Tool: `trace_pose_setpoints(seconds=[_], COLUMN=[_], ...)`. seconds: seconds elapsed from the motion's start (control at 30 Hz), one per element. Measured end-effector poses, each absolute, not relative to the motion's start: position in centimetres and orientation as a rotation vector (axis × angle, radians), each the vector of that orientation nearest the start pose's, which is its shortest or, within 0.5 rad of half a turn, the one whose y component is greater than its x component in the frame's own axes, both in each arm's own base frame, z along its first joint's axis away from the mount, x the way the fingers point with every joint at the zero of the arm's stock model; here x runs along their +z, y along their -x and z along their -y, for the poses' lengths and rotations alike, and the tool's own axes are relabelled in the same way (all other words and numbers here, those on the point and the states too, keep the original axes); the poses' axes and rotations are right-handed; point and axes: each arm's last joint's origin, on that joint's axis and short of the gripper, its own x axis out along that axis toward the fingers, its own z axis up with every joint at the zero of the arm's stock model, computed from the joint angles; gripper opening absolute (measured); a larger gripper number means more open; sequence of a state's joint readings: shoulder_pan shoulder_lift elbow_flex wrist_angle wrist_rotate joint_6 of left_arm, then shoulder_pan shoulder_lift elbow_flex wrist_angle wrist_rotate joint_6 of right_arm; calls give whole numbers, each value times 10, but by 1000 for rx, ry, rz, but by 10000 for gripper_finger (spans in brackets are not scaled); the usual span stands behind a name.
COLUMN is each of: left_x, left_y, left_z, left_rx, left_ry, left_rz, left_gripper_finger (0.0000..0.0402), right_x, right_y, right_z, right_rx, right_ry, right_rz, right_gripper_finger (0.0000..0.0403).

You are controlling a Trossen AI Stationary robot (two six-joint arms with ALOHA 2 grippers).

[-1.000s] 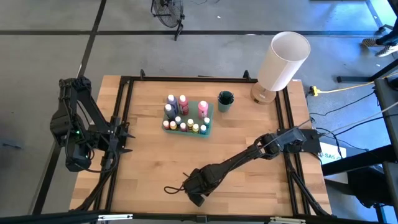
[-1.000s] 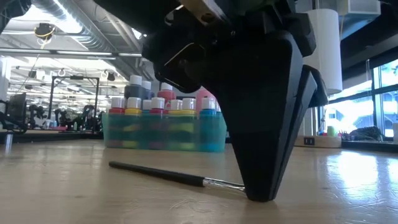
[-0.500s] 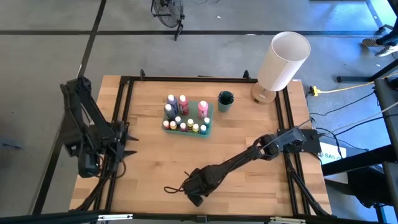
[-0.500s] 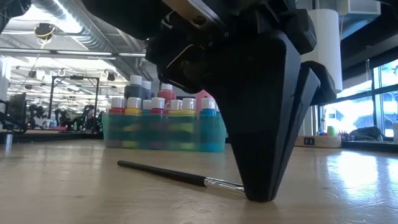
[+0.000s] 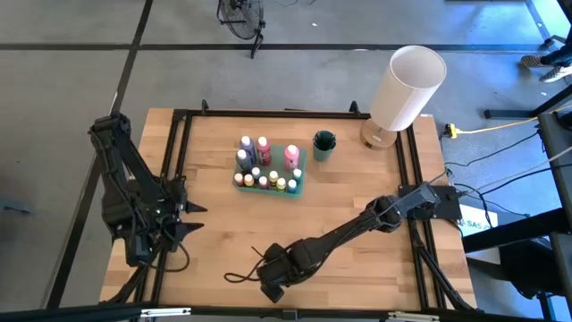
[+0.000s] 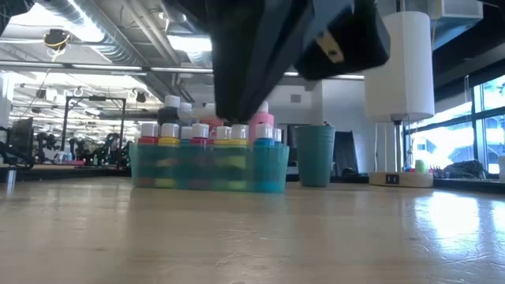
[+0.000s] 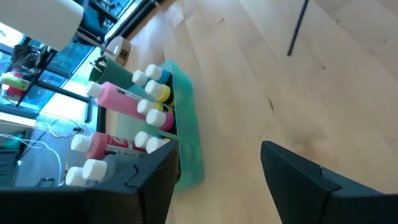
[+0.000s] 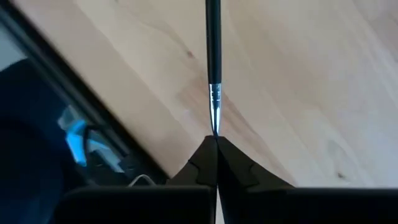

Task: Pick & Place Paint Supplies
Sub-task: Put the black paint brush into the dark green cup

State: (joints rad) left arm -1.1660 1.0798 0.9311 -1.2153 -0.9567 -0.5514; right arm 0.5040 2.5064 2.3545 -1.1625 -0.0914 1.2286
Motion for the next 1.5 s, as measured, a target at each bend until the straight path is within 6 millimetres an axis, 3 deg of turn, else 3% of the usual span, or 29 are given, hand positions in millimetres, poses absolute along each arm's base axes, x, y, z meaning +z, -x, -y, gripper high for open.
trace_pose_setpoints(seconds=[0.17, 0.5, 0.7, 0.93, 1.5], left_x=[268, 245, 239, 235, 232], left_y=[-92, -105, -111, -113, -120], left_z=[151, 179, 194, 199, 194], left_rx=[65, 65, 55, 99, 44], left_ry=[-741, -1043, -1348, -1604, -1563], left_rz=[-609, -577, -531, -483, -580], left_gripper_finger=[223, 223, 223, 223, 223], right_x=[199, 211, 212, 214, 235], right_y=[-446, -475, -477, -482, -479], right_z=[-249, -244, -242, -230, -234], right_rx=[-318, -129, -89, -52, 59], right_ry=[-779, -746, -704, -666, -598], right_rz=[-1332, -1072, -1064, -1078, -1002], right_gripper_finger=[0, 0, 0, 0, 0])
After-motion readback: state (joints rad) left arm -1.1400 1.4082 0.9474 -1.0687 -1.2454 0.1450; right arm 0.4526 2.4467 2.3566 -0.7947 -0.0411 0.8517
